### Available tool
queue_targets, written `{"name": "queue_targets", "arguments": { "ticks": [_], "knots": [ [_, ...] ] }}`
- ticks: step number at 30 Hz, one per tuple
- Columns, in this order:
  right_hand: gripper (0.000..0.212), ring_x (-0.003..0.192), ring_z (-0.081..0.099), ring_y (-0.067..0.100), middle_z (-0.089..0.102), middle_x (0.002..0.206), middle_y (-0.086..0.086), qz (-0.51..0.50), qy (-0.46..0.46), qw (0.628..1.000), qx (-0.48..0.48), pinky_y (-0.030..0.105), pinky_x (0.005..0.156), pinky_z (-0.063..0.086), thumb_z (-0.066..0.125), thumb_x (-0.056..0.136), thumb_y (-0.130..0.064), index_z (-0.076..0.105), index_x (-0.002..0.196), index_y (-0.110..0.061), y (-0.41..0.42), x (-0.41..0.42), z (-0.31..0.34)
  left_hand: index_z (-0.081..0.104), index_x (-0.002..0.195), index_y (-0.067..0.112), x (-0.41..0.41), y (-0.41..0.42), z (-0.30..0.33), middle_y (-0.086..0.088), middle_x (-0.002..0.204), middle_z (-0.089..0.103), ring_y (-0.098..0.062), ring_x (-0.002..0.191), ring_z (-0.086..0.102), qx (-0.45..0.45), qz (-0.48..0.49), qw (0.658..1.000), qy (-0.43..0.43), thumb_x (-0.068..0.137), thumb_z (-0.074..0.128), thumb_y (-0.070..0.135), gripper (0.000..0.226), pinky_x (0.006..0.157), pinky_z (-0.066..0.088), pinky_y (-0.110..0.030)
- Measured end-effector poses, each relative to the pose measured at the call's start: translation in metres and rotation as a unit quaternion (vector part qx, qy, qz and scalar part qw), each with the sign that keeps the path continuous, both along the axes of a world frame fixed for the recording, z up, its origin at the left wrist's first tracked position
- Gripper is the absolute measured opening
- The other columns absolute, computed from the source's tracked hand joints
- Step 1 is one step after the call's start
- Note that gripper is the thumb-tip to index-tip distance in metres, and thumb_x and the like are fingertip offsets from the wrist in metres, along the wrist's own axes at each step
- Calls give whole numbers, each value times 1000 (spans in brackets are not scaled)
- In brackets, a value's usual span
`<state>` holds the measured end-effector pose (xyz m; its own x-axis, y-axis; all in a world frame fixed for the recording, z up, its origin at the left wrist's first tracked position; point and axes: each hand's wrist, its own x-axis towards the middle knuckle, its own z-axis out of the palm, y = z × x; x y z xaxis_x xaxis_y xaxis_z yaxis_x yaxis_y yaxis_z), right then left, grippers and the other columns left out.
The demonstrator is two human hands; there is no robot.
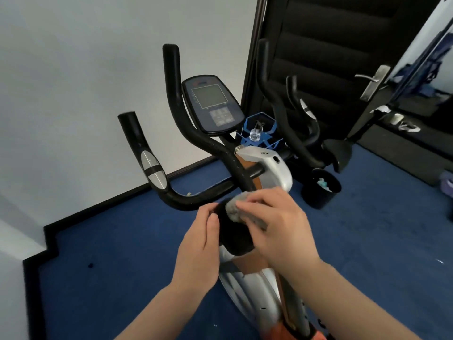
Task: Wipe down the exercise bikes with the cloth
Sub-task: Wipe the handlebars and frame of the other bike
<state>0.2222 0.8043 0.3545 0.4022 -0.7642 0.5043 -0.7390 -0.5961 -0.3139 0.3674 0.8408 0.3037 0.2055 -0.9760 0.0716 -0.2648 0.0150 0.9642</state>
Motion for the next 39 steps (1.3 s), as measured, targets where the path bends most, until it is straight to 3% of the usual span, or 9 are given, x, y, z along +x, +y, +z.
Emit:
{"name": "queue_targets", "arguments": {
  "ticks": [5,11,15,21,24,27,31,35,39],
  "knots": [
    [22,86,57,21,68,100,1,-2,45,998,-32,25,66,49,75,75,-4,74,94,-14,-8,1,-9,55,107,45,-2,-1,2,15,94,67,-6,91,63,-8,6,1000,-7,95,27,44,31,81,52,-37],
    [25,90,48,10,61,97,-4,-37,-55,997,-40,20,68,48,75,74,-6,74,96,-16,1,-11,-19,54,108,46,-2,1,3,20,97,67,0,93,62,-5,2,1000,-1,90,36,46,25,79,51,-30],
    [28,88,50,15,63,92,4,-26,-46,997,-51,21,72,46,74,74,1,73,100,-9,-4,-7,-30,52,111,48,-4,2,0,24,99,65,4,95,61,5,-2,1000,4,89,37,45,26,79,48,-26],
    [21,86,56,-4,55,89,-21,-65,-213,971,86,5,75,42,74,79,-16,72,99,-24,32,-17,-50,50,112,45,-5,2,-5,22,96,63,-1,91,60,-8,3,1000,-15,90,31,47,30,78,50,-33],
    [16,88,58,-1,56,89,-19,-120,-254,954,101,5,73,43,69,82,-27,70,97,-31,23,-17,-36,51,111,44,-9,2,-6,19,95,63,-2,90,60,-21,15,1000,-14,92,30,45,29,77,50,-33],
    [18,92,51,-10,57,91,-13,-126,-248,955,108,1,78,37,74,79,-16,69,96,-20,42,-6,-46,50,111,47,-13,2,-8,24,99,61,2,94,58,-24,33,999,-9,92,29,46,29,80,48,-31],
    [19,93,54,-10,61,86,-19,-108,-293,925,217,4,73,41,75,76,-21,65,88,-32,59,0,-48,49,112,51,-16,2,-9,28,103,59,5,99,56,-36,41,998,-12,93,26,49,29,82,45,-27],
    [17,94,54,-7,59,93,-18,-88,-285,943,150,0,77,39,70,81,-21,67,96,-27,25,-6,-18,50,121,50,-21,5,-8,24,115,61,2,113,54,-52,41,998,20,97,24,49,35,94,43,-26],
    [22,97,55,0,57,107,-11,-50,-148,975,158,14,86,45,62,89,-26,65,110,-21,12,25,-14,51,127,49,-23,8,-6,21,122,62,0,117,55,-53,50,996,58,99,23,50,39,100,44,-27]
  ]
}}
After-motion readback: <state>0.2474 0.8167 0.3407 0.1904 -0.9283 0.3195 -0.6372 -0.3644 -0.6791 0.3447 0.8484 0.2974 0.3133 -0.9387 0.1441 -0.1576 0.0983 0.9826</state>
